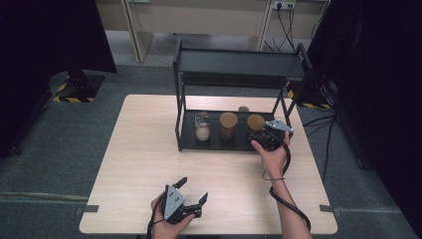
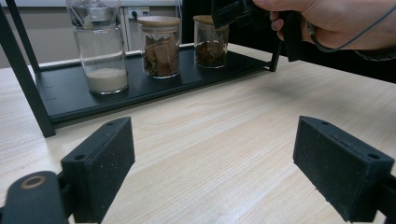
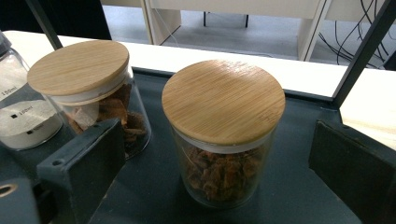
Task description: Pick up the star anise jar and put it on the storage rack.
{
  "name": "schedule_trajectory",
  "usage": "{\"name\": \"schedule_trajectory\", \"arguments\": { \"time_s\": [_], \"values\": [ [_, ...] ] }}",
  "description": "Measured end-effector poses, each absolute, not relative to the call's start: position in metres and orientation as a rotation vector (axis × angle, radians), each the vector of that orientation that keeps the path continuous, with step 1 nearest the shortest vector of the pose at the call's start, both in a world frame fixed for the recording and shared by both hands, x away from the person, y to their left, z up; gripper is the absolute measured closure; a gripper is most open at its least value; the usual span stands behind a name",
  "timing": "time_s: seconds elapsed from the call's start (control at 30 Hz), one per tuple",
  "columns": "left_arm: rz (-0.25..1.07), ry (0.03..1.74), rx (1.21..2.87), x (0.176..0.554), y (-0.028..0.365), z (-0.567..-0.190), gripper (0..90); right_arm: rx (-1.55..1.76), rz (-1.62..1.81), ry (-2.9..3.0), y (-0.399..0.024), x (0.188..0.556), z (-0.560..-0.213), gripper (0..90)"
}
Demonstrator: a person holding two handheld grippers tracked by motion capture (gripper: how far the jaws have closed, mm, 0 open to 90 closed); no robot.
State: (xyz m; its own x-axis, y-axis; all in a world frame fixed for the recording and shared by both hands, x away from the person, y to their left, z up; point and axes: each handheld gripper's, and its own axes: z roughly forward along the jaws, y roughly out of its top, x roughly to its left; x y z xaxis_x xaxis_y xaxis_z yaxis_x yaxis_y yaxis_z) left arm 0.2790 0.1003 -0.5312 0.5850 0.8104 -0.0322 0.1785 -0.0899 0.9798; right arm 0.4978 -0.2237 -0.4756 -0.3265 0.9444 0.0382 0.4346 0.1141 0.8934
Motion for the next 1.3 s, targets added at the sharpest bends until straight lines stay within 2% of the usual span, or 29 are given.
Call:
{"name": "schedule_trajectory", "arguments": {
  "time_s": [1.3],
  "values": [
    [0.657, 0.844, 1.607, 0.279, 0.1, -0.531, 12.4, 1.294, 1.21, 1.85, -0.224, 0.467, -0.478, 3.9]
  ]
}}
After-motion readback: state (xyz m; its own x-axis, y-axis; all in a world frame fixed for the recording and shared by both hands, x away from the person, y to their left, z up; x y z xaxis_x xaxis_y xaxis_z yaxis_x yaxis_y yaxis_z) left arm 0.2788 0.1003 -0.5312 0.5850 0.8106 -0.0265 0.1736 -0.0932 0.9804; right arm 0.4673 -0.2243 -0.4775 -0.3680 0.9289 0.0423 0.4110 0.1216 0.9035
